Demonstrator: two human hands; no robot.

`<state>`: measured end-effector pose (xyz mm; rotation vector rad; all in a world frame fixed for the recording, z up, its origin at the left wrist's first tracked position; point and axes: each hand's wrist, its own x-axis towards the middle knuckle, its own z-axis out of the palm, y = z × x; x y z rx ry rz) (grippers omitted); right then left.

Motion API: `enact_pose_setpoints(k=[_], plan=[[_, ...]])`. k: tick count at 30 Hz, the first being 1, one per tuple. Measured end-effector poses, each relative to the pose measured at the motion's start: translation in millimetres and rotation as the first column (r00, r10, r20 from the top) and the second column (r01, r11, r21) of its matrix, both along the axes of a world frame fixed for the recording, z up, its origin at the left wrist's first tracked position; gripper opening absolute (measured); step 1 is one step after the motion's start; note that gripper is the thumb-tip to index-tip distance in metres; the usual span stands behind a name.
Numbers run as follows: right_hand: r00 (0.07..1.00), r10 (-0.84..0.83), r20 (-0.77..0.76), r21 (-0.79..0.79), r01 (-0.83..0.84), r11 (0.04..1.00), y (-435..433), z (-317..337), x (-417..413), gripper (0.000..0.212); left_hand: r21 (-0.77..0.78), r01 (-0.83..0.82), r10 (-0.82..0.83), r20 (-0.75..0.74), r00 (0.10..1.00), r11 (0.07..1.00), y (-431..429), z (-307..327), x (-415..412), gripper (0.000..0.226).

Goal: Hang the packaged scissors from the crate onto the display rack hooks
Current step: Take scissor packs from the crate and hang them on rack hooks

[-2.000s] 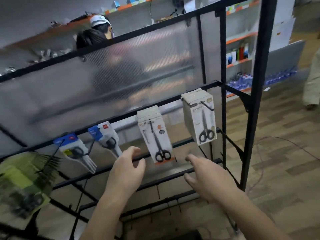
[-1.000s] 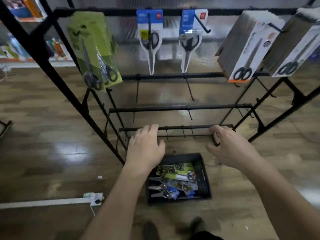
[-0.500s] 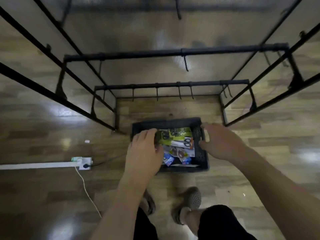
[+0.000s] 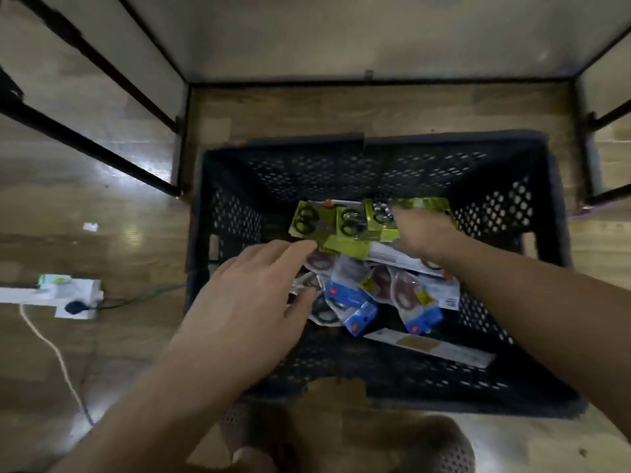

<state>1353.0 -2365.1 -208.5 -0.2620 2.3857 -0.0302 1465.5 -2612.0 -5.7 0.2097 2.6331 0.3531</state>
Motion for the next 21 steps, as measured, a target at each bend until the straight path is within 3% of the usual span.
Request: enact_pose_setpoints(k=[3, 6, 9, 12, 14, 16, 18, 21], plan=[[0.989, 0.102, -0.112, 0.095, -0.091, 0.991, -13, -63, -1, 0.085, -0.049, 0.062, -0.064, -0.042, 0.997, 0.997, 8, -14, -14, 0.043], [0.966, 0.122, -0.229, 0.156, -0.088, 0.984, -15, -84, 9, 0.077, 0.012, 0.045, -0.044, -0.085, 0.995, 0.999, 18, -15, -23, 0.036], [0.978, 0.086, -0.188, 0.152, -0.058, 0.987, -9, -67, 21, 0.080, 0.071, -0.023, 0.023, -0.005, 1.000, 0.997, 23, -21, -32, 0.032], [0.995, -0.030, -0.099, 0.046, 0.034, 0.998, 1, -40, 33, 0.089, 0.048, -0.040, 0.035, 0.106, 0.994, 0.998, 26, -31, -32, 0.027], [0.989, -0.137, -0.060, -0.110, 0.130, 0.985, 8, -28, 40, 0.080, -0.005, -0.020, 0.020, 0.173, 0.985, 1.000, 26, -36, -31, 0.026], [0.950, -0.311, -0.023, -0.320, 0.288, 0.903, 14, -15, 50, 0.054, -0.044, 0.015, -0.006, 0.193, 0.981, 0.999, 27, -36, -33, 0.027], [0.861, -0.506, 0.047, -0.484, 0.463, 0.743, 18, 6, 58, 0.034, -0.057, 0.034, -0.023, 0.178, 0.984, 0.998, 29, -36, -37, 0.028], [0.744, -0.636, 0.204, -0.606, 0.606, 0.515, 16, 54, 65, 0.027, -0.009, -0.021, 0.023, 0.179, 0.984, 1.000, 34, -38, -41, 0.034]])
